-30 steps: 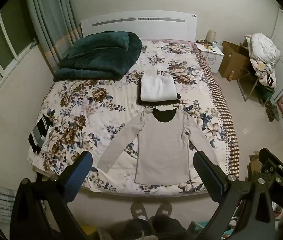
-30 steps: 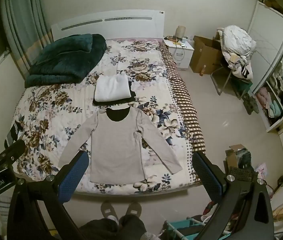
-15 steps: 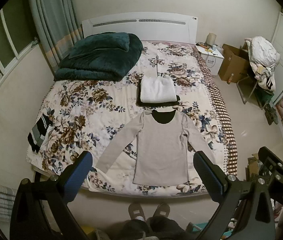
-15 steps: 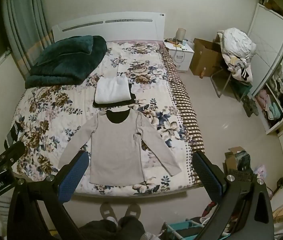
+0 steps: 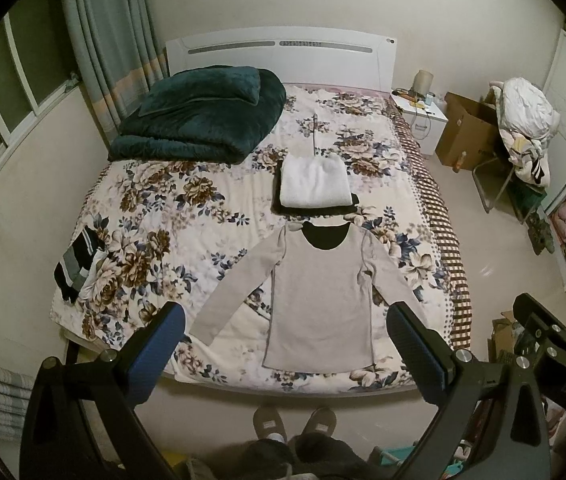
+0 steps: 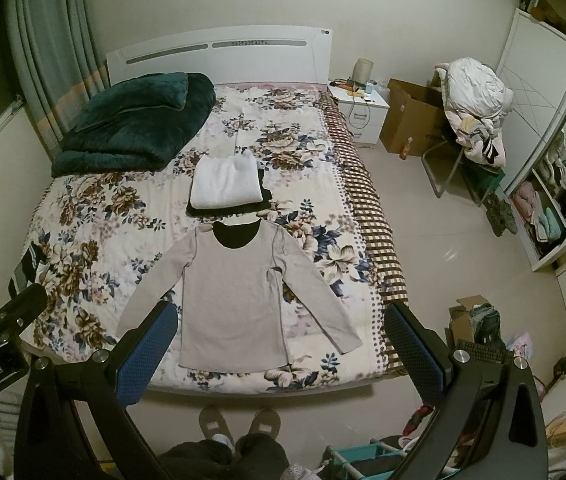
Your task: Fold small clothes
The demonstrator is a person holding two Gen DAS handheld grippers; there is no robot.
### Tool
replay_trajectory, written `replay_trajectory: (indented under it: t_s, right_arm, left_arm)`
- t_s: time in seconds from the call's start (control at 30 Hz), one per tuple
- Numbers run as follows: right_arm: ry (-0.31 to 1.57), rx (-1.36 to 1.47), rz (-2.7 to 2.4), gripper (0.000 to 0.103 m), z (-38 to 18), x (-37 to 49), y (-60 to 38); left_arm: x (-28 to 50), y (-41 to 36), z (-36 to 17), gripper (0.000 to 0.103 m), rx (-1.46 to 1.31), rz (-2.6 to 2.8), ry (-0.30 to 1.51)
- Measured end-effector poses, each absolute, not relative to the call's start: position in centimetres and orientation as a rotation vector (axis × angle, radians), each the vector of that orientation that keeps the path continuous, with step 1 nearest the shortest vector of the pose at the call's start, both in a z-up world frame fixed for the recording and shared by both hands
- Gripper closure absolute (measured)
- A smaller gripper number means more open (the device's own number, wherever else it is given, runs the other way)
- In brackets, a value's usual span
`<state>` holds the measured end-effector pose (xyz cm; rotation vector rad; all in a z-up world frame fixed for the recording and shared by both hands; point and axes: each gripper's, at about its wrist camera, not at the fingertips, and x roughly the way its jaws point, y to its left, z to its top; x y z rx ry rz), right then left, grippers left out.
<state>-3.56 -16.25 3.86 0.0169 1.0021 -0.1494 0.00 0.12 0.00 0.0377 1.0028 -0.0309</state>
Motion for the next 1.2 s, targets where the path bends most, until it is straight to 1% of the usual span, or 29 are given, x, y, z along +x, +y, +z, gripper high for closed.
replay_trajectory:
  t_s: [0.23, 1.2]
  right_arm:
    - [1.000, 0.016, -0.150, 0.000, 4.0, -3.7, -16.4]
    - [0.991, 0.019, -0.149, 0.000, 4.6, -4.1, -16.5]
  left_arm:
    - [1.0, -1.2, 0.4, 0.000, 0.034, -0.033, 1.000]
    - [0.8, -0.8, 0.4, 0.000, 0.023, -0.036, 0.988]
